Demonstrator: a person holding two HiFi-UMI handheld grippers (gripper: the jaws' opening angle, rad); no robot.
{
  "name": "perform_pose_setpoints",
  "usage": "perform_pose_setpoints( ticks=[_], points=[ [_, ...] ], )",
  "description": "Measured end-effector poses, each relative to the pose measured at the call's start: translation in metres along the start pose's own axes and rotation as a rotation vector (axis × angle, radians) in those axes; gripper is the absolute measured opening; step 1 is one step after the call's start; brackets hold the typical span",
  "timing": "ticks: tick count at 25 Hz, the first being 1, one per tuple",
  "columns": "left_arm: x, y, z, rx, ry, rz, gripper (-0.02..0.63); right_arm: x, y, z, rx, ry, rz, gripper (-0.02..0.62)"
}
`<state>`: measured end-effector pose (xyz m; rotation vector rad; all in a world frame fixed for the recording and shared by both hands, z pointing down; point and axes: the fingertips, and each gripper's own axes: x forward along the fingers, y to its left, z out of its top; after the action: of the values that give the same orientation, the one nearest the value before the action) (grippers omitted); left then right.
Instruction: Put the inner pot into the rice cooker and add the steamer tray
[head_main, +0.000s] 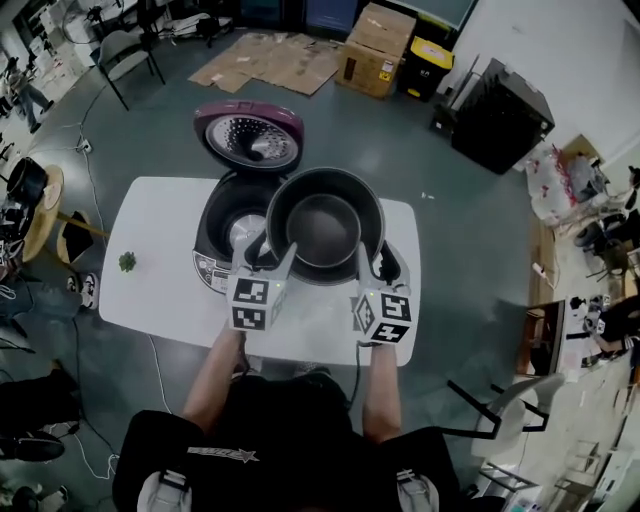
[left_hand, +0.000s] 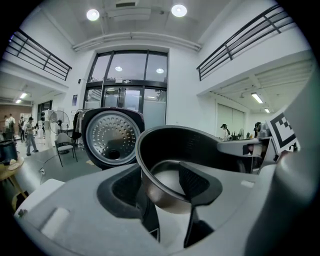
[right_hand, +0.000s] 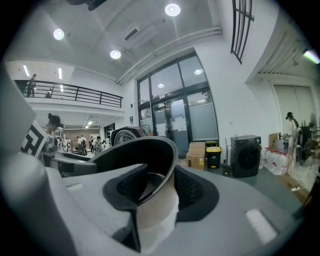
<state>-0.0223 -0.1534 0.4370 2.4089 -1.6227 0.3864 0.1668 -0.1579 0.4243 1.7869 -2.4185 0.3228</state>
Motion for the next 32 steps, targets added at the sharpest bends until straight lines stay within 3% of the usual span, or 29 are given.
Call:
perform_pose_setpoints(
  ticks=[18,25,32],
  points=[
    [-0.053,0.144,-0.001,-0.02,-0.019,0.16,0.245,0.076,0.138,0.007,-0.008,0.011,0.149,0.164],
    [-0.059,0.179,-0.009,-0.027,0.02,0.15,0.245,0.094,0.171,-0.004,0.006,0.043,0.147,0.164],
    [-0.052,0.196,-0.025,-0.018,0.064,0.092,0.245,0.098,0.183,-0.022,0.027,0.085,0.086,0.164]
  ],
)
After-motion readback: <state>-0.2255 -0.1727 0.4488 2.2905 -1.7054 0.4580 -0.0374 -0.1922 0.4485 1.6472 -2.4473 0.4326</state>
